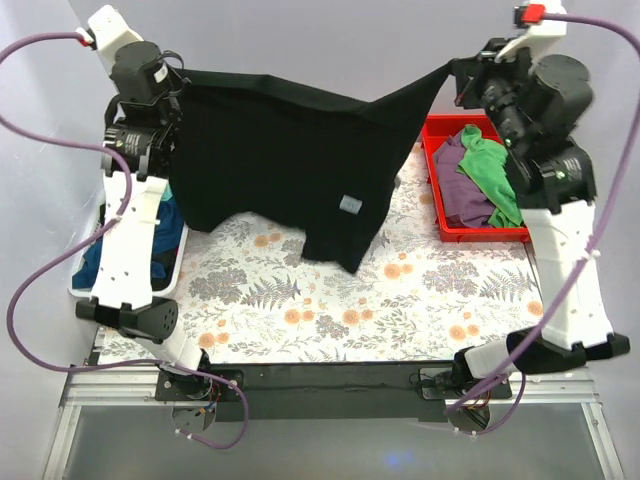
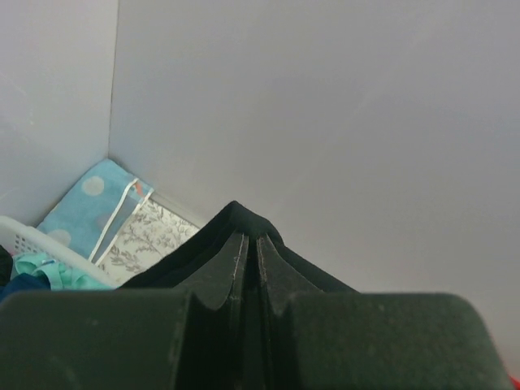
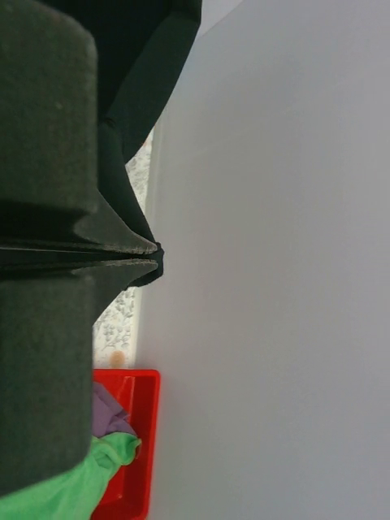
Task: Fold and stack the t-shirts
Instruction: Flatten out the tshirt
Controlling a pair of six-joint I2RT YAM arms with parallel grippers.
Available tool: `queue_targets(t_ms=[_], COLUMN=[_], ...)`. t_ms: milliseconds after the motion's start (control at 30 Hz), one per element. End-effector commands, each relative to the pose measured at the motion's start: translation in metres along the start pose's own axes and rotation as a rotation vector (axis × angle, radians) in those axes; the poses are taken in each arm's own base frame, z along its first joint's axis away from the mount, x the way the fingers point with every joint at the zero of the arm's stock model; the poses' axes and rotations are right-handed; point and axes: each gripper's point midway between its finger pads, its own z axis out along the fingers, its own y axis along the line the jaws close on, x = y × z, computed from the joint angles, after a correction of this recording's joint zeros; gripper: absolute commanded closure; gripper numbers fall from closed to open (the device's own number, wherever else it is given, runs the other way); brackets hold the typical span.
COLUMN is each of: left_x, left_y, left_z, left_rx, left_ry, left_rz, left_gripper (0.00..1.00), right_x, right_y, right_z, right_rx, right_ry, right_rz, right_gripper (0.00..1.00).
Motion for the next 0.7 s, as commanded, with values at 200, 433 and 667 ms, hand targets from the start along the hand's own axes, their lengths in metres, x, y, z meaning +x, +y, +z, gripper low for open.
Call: queue_targets(t_ms=[200, 433, 667], left_x=[-0.113, -0.141, -0.135], left_y=[0.026, 0.046, 0.033], left_z=[-0.105, -0.157, -0.15], left_rx=[0.09, 0.147, 0.193], left_ry=[-0.207, -0.279, -0.256], left_rz=[-0.146, -0.202, -0.198], left_gripper=[1.0, 1.0, 1.0], right_x=[-0.127, -0.161, -0.187], right_y=[0.021, 0.029, 0.034], right_z=[-0.132, -0.19, -0.194], right_rx=[-0.111, -0.158, -0.176], right_ry=[-0.384, -0.502, -0.585], right_rz=[-0.019, -0.026, -0.047], right_gripper=[0.99, 0.99, 0.99])
